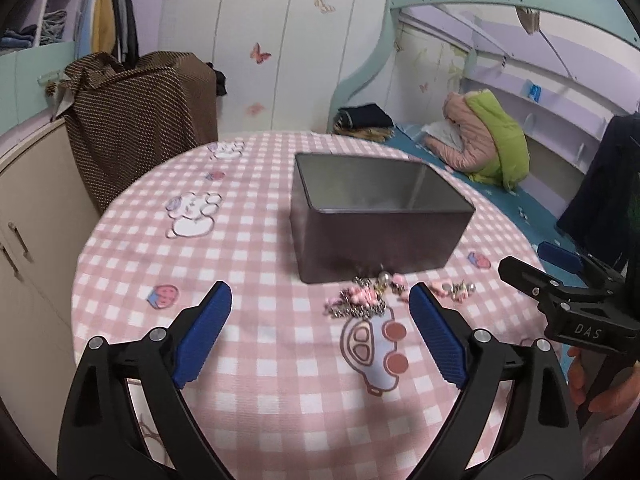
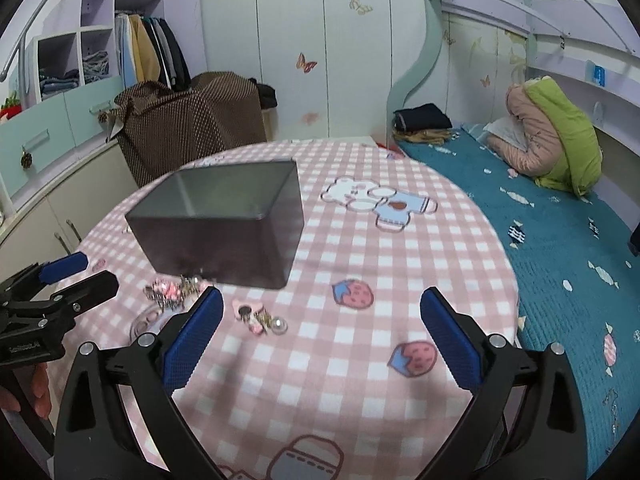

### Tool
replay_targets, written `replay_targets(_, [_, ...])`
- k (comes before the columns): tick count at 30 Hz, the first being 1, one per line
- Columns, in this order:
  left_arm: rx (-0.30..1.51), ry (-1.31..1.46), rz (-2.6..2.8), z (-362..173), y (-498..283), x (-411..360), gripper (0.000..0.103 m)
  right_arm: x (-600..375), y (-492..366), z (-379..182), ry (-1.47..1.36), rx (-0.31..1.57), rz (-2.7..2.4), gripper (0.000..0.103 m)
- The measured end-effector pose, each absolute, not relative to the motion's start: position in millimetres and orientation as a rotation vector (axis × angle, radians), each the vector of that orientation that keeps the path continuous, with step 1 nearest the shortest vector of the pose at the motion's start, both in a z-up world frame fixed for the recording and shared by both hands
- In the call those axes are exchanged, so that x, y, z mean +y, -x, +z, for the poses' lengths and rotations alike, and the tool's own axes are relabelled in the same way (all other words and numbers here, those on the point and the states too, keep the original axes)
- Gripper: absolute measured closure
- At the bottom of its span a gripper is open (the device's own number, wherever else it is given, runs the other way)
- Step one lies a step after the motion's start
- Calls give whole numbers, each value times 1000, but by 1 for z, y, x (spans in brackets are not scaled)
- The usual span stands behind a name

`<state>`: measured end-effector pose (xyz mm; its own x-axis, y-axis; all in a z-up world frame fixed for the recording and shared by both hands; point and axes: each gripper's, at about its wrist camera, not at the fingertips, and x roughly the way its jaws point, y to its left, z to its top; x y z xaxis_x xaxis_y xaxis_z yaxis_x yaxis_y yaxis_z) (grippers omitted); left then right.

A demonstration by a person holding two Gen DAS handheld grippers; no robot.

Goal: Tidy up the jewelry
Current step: 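Move the left tool to the pink charm keychain cluster and close on it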

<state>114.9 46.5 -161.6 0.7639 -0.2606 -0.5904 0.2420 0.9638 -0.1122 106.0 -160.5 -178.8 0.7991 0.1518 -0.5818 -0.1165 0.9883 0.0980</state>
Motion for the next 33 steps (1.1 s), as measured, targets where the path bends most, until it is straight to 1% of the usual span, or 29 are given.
replay_targets(7, [667, 5, -293, -167, -125, 33, 14, -161, -109, -190, -64, 664, 160, 8])
replay_targets(9, [673, -4, -291, -168, -130, 30, 24, -161, -110, -191, -68, 667, 164, 8])
replay_targets(13, [726, -41, -286, -175, -142, 20, 47, -160, -111, -188, -69, 662, 184, 8])
replay_targets(15, [736, -52, -296, -178, -145, 16, 49, -159, -112, -186, -63, 656, 190, 8])
replay_targets(17, [757, -56, -308, -180, -149, 13, 60, -158, -113, -185, -64, 652, 195, 8])
replay_targets(21, [790, -39, -327, -184, -155, 13, 73, -159, -116, -187, -74, 658, 201, 8])
replay_targets(23, [801, -28, -335, -186, -158, 14, 82, -160, -118, -189, -81, 664, 202, 8])
replay_targets(27, [800, -12, -338, -187, -159, 17, 83, -161, -119, -191, -87, 671, 205, 8])
replay_targets(28, [795, -11, -334, -186, -159, 18, 84, -161, -119, -191, -89, 671, 206, 8])
replay_targets(29, [789, -9, -334, -186, -158, 18, 87, -161, -119, -191, -91, 670, 207, 8])
replay_targets(30, [783, -5, -333, -185, -158, 20, 87, -161, -119, -190, -92, 668, 209, 8])
replay_targets(31, [781, -2, -332, -185, -156, 21, 92, -161, -118, -189, -91, 665, 211, 8])
replay_targets(32, [780, 5, -331, -184, -156, 23, 100, -161, -118, -188, -90, 663, 213, 8])
replay_targets(33, [780, 12, -332, -183, -155, 25, 100, -160, -118, -187, -88, 660, 215, 8])
